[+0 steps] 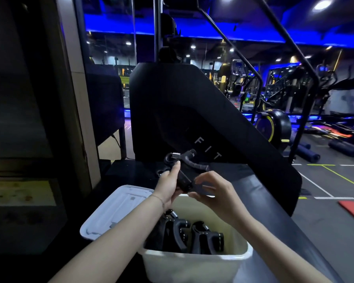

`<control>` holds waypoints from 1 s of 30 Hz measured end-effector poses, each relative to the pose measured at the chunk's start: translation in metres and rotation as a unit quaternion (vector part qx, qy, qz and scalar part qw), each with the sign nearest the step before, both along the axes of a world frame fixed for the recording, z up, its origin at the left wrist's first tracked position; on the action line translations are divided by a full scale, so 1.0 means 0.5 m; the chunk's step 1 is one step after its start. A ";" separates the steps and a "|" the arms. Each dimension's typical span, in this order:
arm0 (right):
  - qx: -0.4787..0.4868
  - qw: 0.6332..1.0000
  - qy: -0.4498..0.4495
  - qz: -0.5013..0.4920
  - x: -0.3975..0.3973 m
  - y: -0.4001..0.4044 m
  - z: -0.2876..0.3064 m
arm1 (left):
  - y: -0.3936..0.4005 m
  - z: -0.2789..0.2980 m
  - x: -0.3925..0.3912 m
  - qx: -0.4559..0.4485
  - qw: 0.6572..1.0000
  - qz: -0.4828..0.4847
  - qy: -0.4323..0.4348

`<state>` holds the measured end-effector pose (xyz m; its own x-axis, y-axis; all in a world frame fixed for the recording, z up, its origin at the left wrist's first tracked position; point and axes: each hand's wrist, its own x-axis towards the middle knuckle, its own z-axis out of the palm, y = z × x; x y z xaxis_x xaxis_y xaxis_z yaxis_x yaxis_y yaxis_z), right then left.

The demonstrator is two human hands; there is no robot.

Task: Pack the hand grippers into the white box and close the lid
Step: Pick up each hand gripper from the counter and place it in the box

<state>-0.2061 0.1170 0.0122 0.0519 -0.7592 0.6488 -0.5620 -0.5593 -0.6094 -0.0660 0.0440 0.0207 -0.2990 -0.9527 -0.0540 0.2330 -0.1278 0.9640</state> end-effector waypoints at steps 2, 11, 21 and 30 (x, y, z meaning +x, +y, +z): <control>-0.061 0.990 0.113 -0.056 -0.015 0.011 0.008 | -0.008 0.002 0.017 -0.052 0.997 0.022 -0.054; 0.082 0.940 0.319 -0.088 -0.058 0.001 0.073 | 0.008 0.023 0.034 -0.238 0.950 -0.042 -0.196; 0.205 0.917 0.338 -0.059 -0.072 0.012 0.044 | 0.003 -0.015 0.012 -0.202 0.941 -0.117 -0.245; 0.216 0.899 0.366 -0.109 -0.060 0.026 -0.005 | -0.005 -0.068 0.003 -0.211 0.909 -0.150 -0.327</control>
